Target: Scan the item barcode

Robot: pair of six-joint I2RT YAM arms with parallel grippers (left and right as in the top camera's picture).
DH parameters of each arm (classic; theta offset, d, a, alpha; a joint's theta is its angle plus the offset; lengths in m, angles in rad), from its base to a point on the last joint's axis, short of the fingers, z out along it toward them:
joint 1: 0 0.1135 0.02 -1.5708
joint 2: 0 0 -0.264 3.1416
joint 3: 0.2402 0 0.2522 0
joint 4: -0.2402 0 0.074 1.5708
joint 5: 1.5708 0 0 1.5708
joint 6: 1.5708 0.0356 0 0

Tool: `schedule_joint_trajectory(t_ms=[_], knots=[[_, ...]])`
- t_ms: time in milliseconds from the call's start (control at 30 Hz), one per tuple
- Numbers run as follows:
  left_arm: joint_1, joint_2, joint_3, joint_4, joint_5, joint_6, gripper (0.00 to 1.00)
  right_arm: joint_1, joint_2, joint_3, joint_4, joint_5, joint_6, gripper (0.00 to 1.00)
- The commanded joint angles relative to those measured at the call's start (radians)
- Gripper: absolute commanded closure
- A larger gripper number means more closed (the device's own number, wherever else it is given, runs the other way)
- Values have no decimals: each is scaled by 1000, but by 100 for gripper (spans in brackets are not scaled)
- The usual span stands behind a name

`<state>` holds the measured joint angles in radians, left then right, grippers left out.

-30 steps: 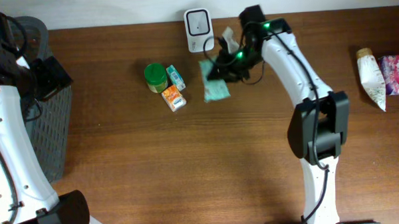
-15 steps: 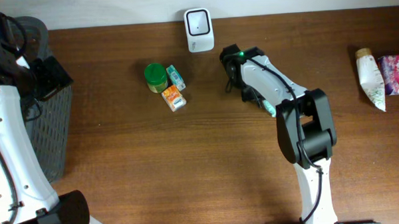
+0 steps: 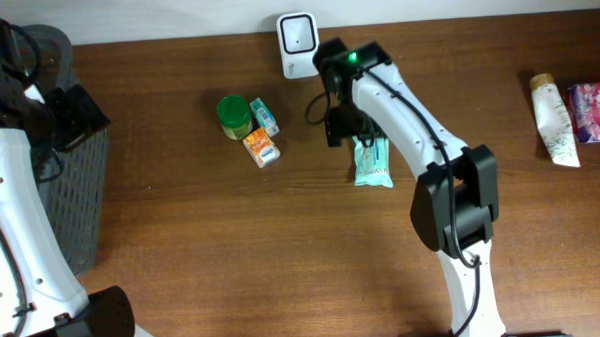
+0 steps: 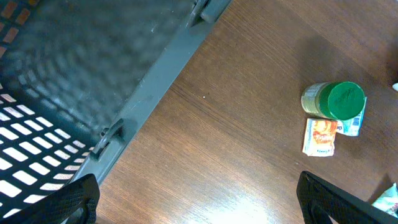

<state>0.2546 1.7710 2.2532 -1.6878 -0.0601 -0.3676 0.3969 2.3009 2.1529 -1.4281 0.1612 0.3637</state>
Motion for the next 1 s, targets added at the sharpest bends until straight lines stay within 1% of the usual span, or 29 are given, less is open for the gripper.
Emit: schedule_joint_trajectory(t_ms=[0,33,67,100,133,167,300,333,467,533,567,600,633,667,700,767,833,867,900,967], knots=[[4,-21,-1,0,-8,-13,1,-18,-15,67,-41,-37,-130,11],[4,-21,-1,0,-8,-13,1,-28,-15,61,-52,-37,-149,12],[4,-21,-1,0,-8,-14,1,-40,-15,45,-53,-35,-150,17],[4,-21,-1,0,-8,-14,1,-54,-14,30,-53,-35,-150,29],[4,-21,-1,0,-8,-13,1,-65,-15,12,-48,-36,-150,36],[4,-21,-1,0,-8,-13,1,-80,-15,-21,-32,-39,-150,39],[4,-21,-1,0,-8,-14,1,-106,-14,-146,56,-121,-150,39],[4,-21,-1,0,-8,-13,1,-101,-14,-192,102,-124,-150,40],[4,-21,-1,0,-8,-13,1,-101,-14,-312,221,-125,-148,57],[4,-21,-1,0,-8,-13,1,-101,-14,-328,233,-125,-146,57],[4,-21,-1,0,-8,-13,1,-101,-14,-328,233,-125,-146,57],[4,-21,-1,0,-8,-13,1,-101,-14,-328,234,-125,-146,60],[4,-21,-1,0,-8,-13,1,-101,-14,-328,236,-137,-146,71],[4,-21,-1,0,-8,-13,1,-101,-14,-327,238,-156,-146,87],[4,-21,-1,0,-8,-14,1,-101,-15,-321,239,-178,-146,92],[4,-21,-1,0,-8,-13,1,-101,-15,-264,238,-230,-146,96],[4,-21,-1,0,-8,-13,1,-101,-15,-132,246,-275,-145,96],[4,-21,-1,0,-8,-14,1,-101,-15,-62,279,-306,-145,96],[4,-21,-1,0,-8,-14,1,-101,-15,1,350,-325,-123,96],[4,-21,-1,0,-8,-13,1,-97,-15,30,547,-338,-74,96]])
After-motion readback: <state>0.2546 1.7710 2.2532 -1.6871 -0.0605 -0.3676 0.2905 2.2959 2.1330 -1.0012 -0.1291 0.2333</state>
